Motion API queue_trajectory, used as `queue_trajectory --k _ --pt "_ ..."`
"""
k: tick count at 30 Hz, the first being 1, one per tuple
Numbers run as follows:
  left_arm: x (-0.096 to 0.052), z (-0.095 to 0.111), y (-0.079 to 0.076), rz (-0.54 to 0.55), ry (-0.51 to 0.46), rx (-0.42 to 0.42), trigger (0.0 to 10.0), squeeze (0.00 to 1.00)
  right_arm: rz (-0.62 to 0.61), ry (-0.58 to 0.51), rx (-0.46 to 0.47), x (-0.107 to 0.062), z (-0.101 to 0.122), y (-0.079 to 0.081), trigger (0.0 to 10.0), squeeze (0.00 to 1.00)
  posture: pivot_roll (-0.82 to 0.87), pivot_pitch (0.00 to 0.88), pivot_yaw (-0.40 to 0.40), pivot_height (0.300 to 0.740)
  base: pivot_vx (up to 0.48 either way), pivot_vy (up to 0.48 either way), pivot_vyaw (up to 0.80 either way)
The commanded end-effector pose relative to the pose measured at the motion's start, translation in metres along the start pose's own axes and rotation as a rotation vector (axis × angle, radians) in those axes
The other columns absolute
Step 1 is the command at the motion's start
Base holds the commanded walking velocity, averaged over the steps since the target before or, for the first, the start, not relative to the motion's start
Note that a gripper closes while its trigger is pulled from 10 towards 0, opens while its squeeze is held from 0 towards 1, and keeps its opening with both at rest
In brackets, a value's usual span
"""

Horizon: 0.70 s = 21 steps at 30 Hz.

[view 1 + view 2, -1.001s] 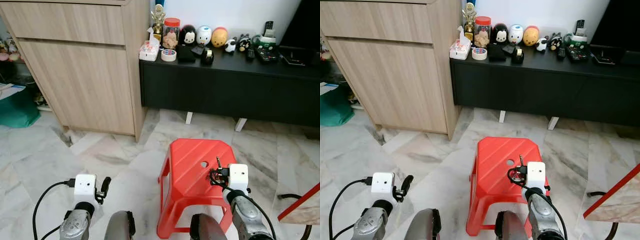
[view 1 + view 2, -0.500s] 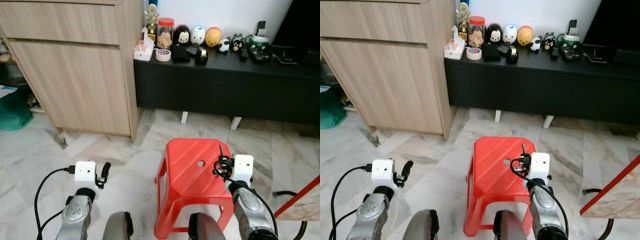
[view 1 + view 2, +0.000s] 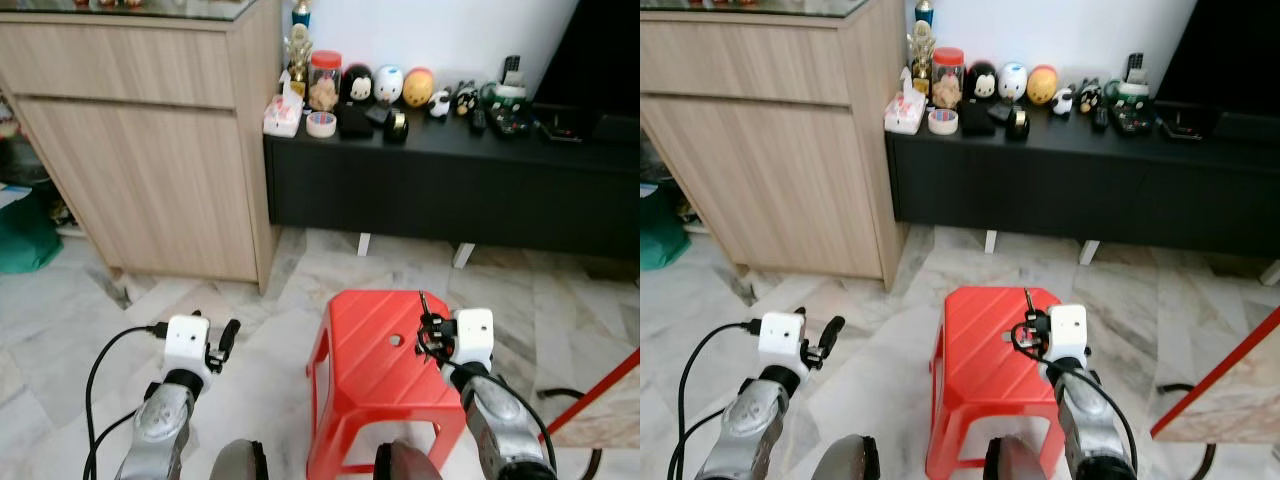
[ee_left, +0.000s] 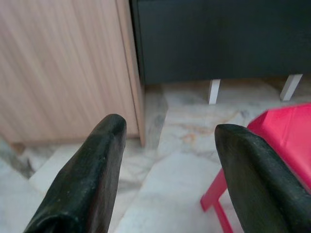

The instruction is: Hang keys on a hook

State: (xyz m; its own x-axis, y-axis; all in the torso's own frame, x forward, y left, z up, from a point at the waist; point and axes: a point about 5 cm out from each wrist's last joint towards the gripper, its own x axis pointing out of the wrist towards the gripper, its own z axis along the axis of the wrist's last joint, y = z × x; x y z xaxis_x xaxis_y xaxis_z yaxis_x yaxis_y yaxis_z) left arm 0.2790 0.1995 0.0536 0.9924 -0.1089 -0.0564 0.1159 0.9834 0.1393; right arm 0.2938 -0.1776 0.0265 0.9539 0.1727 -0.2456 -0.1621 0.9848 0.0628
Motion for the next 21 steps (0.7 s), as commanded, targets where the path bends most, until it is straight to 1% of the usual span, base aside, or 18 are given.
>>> queue_trajectory --k 1,3,4,6,9,10,11,13,14,18,19,21 --pt "0.005 0.011 -0.004 -0.04 -0.048 0.022 10.0 0.0 0.015 -0.029 -0.013 0.003 0.012 -0.001 10.0 0.0 0.1 0.0 -0.072 0.721 0.0 0.0 0.0" --pt "0.006 0.013 -0.005 -0.057 -0.051 0.026 10.0 0.0 0.026 -0.025 -0.019 0.004 0.012 0.0 10.0 0.0 0.1 0.0 -0.071 0.731 0.0 0.0 0.0" --pt "0.006 0.013 -0.008 -0.092 -0.05 0.05 10.0 0.0 0.038 -0.007 -0.033 0.006 0.012 0.002 10.0 0.0 0.1 0.0 -0.071 0.74 0.0 0.0 0.0" --pt "0.006 0.013 -0.01 -0.112 -0.048 0.065 10.0 0.0 0.043 0.006 -0.044 0.006 0.011 0.003 10.0 0.0 0.1 0.0 -0.071 0.74 0.0 0.0 0.0" --pt "0.005 0.014 -0.013 -0.145 -0.05 0.073 10.0 0.0 0.087 0.051 -0.057 0.009 0.009 0.007 10.0 0.0 0.1 0.0 -0.07 0.74 0.0 0.0 0.0" --pt "0.005 0.015 -0.014 -0.156 -0.052 0.076 10.0 0.0 0.111 0.079 -0.079 0.009 0.008 0.009 10.0 0.0 0.1 0.0 -0.069 0.74 0.0 0.0 0.0" --pt "0.005 0.017 -0.016 -0.177 -0.057 0.092 10.0 0.0 0.139 0.115 -0.134 0.01 0.006 0.011 10.0 0.0 0.1 0.0 -0.069 0.74 0.0 0.0 0.0" --pt "0.005 0.02 -0.019 -0.225 -0.065 0.151 10.0 0.0 0.19 0.117 -0.134 0.012 0.009 0.014 10.0 0.0 0.1 0.0 -0.071 0.74 0.0 0.0 0.0" --pt "0.004 0.022 -0.025 -0.303 -0.068 0.192 10.0 0.0 0.255 0.129 -0.171 0.015 0.014 0.018 10.0 0.0 0.11 0.0 -0.075 0.74 0.0 0.0 0.0" --pt "0.002 0.028 -0.036 -0.443 -0.069 0.208 10.0 0.0 0.384 0.149 -0.229 0.019 0.024 0.025 10.0 0.0 0.11 0.0 -0.082 0.74 0.0 0.0 0.0" --pt "0.0 0.029 -0.042 -0.523 -0.062 0.25 10.0 0.0 0.454 0.167 -0.285 0.02 0.029 0.027 10.0 0.0 0.12 0.0 -0.083 0.74 0.0 0.0 0.0" --pt "-0.002 0.029 -0.048 -0.607 -0.047 0.323 10.0 0.0 0.513 0.182 -0.346 0.022 0.035 0.028 10.0 0.0 0.12 0.0 -0.086 0.74 0.0 0.0 0.0"
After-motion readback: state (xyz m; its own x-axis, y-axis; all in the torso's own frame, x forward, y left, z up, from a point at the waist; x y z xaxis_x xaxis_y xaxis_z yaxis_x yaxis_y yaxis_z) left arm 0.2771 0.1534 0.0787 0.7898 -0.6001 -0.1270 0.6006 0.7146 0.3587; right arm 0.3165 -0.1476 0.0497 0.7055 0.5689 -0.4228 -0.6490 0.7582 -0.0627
